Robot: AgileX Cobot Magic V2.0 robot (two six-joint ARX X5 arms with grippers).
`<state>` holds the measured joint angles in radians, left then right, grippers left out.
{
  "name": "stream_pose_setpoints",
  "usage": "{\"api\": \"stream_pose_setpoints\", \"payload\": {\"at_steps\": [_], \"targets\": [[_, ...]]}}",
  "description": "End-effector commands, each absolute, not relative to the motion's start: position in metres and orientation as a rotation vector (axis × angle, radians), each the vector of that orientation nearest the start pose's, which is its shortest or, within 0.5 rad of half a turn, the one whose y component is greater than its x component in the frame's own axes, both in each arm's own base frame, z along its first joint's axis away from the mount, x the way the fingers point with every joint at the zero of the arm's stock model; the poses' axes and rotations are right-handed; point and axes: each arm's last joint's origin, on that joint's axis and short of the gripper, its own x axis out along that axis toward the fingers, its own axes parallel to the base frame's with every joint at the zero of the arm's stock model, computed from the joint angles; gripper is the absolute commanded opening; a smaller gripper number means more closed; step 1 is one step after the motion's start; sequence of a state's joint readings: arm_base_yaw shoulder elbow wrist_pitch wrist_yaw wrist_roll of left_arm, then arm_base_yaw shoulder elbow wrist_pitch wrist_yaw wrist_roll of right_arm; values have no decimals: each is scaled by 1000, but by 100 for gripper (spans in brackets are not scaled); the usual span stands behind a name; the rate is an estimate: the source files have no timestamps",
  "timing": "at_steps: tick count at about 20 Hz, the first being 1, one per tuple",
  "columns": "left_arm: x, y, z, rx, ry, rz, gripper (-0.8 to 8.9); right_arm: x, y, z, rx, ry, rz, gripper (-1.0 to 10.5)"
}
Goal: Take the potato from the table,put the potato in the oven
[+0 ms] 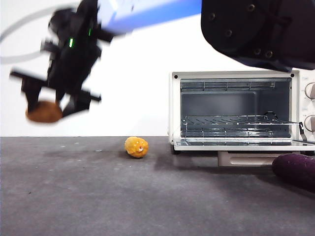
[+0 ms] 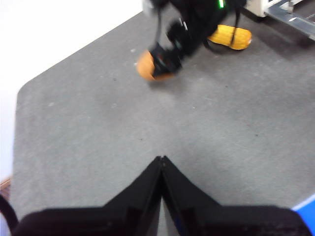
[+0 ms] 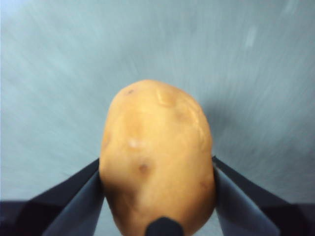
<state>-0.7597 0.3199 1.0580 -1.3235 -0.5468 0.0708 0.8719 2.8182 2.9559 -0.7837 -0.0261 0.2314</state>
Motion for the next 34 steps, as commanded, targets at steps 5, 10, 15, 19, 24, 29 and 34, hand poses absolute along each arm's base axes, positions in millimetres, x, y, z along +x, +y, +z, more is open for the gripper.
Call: {"api": "stream_pose_setpoints", "payload": {"at_steps": [5, 10, 15, 19, 24, 29, 34], "targets": [[0, 18, 343, 350, 474, -298, -8, 350, 420, 288, -107, 667, 799, 1], [0, 17, 343, 306, 483, -305, -5, 335, 398, 309, -285, 726, 730, 1], [0, 17, 343, 214, 497, -285, -5, 326, 389, 309, -379, 796, 648, 1], [0, 17, 343, 177, 502, -275, -5, 301, 399, 325, -460, 721, 644, 1], [0, 17, 343, 174, 502, -274, -5, 263, 412, 347, -576, 592, 548, 1], [0, 17, 343, 141, 506, -266, -5, 254, 408, 362, -582, 548, 512, 0], [0, 17, 343, 142, 506, -265, -5, 247, 377, 409, -496, 488, 520, 0]]}}
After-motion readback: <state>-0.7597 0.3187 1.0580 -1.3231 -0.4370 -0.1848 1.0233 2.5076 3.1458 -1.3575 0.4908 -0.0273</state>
